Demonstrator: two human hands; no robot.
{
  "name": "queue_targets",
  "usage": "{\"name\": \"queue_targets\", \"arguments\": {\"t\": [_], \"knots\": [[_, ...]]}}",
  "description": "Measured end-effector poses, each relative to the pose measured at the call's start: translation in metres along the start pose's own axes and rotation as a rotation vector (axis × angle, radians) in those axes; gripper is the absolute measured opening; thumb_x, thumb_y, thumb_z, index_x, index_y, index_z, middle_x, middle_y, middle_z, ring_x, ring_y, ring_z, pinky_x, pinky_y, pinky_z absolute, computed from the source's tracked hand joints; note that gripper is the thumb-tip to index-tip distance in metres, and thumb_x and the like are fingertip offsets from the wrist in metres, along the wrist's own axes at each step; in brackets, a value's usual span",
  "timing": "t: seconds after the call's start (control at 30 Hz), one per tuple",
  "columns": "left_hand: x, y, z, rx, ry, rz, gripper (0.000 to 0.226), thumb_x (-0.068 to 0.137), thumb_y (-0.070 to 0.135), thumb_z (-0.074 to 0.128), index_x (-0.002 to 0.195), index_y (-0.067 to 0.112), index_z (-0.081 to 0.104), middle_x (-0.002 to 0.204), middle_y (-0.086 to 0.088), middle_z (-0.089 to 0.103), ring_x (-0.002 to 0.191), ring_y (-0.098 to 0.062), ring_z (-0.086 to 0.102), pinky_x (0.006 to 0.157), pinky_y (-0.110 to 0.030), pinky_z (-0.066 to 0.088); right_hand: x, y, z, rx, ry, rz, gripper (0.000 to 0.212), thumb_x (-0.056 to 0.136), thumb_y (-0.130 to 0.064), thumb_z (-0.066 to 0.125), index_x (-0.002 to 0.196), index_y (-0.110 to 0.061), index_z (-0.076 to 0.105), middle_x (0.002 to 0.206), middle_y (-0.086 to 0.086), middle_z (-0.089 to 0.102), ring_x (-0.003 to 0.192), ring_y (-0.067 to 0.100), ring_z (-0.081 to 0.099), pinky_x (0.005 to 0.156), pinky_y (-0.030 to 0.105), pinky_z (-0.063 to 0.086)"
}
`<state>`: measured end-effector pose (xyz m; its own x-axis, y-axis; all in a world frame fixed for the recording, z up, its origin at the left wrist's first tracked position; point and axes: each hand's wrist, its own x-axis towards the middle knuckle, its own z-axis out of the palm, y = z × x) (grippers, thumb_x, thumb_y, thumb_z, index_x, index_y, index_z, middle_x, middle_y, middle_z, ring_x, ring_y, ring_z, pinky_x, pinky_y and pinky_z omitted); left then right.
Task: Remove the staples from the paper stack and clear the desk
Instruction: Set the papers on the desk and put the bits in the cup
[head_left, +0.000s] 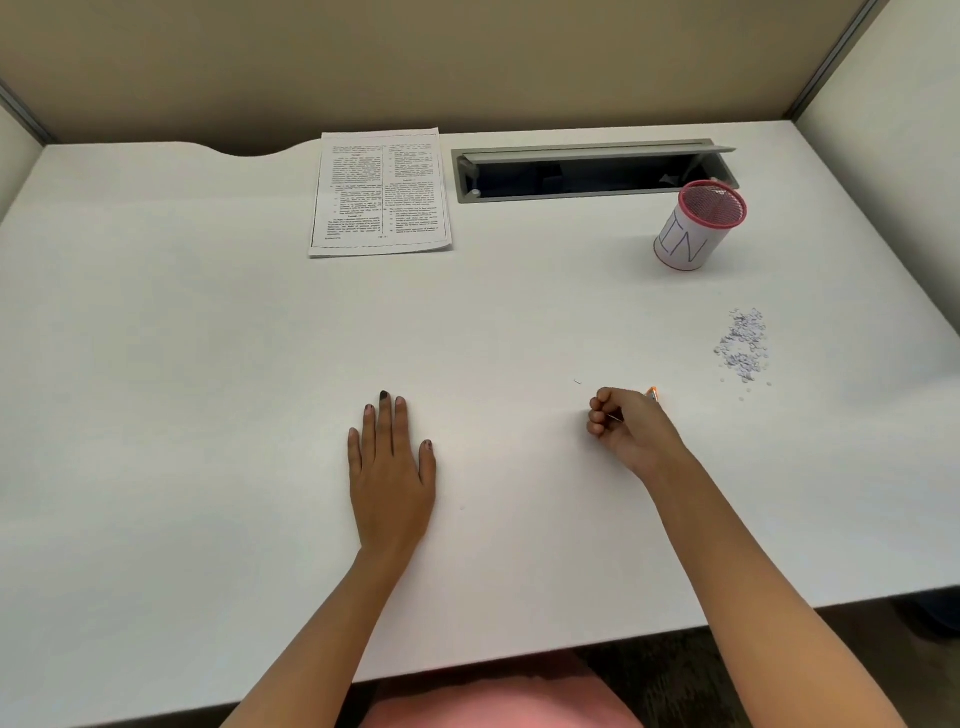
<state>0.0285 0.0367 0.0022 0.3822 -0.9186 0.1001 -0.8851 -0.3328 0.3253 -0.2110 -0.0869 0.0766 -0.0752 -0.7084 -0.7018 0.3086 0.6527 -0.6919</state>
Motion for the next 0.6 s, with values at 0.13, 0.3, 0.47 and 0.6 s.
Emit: {"name": "queue_targets", "arguments": {"t": [0.13, 0.3, 0.47, 0.6], "knots": [[0.0, 0.001, -0.001, 0.007, 0.001, 0.0, 0.059, 0.097, 0.038, 0.026, 0.151, 0.013, 0.024, 0.16, -0.003, 0.019, 0.148, -0.02, 0.017, 0.12, -0.042, 0.015, -0.002, -0.007, 0.006, -0.049, -0.008, -0.035, 0.021, 0.082, 0.002, 0.04, 0.069, -0.002, 0.056, 0.066, 0.01, 0.05, 0.056, 0.019, 0.044, 0.053, 0.028, 0.037], [0.0, 0.0, -0.001, 0.001, -0.003, -0.001, 0.06, 0.097, 0.038, 0.026, 0.151, 0.014, 0.023, 0.16, -0.003, 0.019, 0.148, -0.02, 0.015, 0.12, -0.042, 0.015, 0.009, -0.01, 0.007, -0.625, 0.089, -0.321, 0.009, 0.079, -0.019, 0.065, 0.076, -0.012, 0.07, 0.075, 0.005, 0.066, 0.065, 0.017, 0.058, 0.068, 0.032, 0.05], [0.0, 0.001, -0.002, 0.003, -0.004, -0.001, 0.06, 0.097, 0.037, 0.027, 0.151, 0.014, 0.023, 0.16, -0.003, 0.018, 0.148, -0.02, 0.015, 0.12, -0.042, 0.015, 0.016, -0.01, 0.018, -1.13, 0.166, -0.681, 0.01, 0.083, -0.008, 0.062, 0.081, -0.003, 0.07, 0.079, 0.006, 0.069, 0.077, 0.021, 0.06, 0.068, 0.029, 0.047], [0.0, 0.001, -0.002, 0.004, -0.008, -0.007, 0.059, 0.097, 0.037, 0.028, 0.152, 0.014, 0.022, 0.161, -0.002, 0.018, 0.148, -0.019, 0.014, 0.12, -0.042, 0.014, 0.03, -0.008, 0.022, -1.396, 0.155, -0.771, 0.011, 0.083, -0.003, 0.059, 0.08, 0.001, 0.069, 0.082, 0.015, 0.069, 0.083, 0.032, 0.061, 0.07, 0.038, 0.05]]}}
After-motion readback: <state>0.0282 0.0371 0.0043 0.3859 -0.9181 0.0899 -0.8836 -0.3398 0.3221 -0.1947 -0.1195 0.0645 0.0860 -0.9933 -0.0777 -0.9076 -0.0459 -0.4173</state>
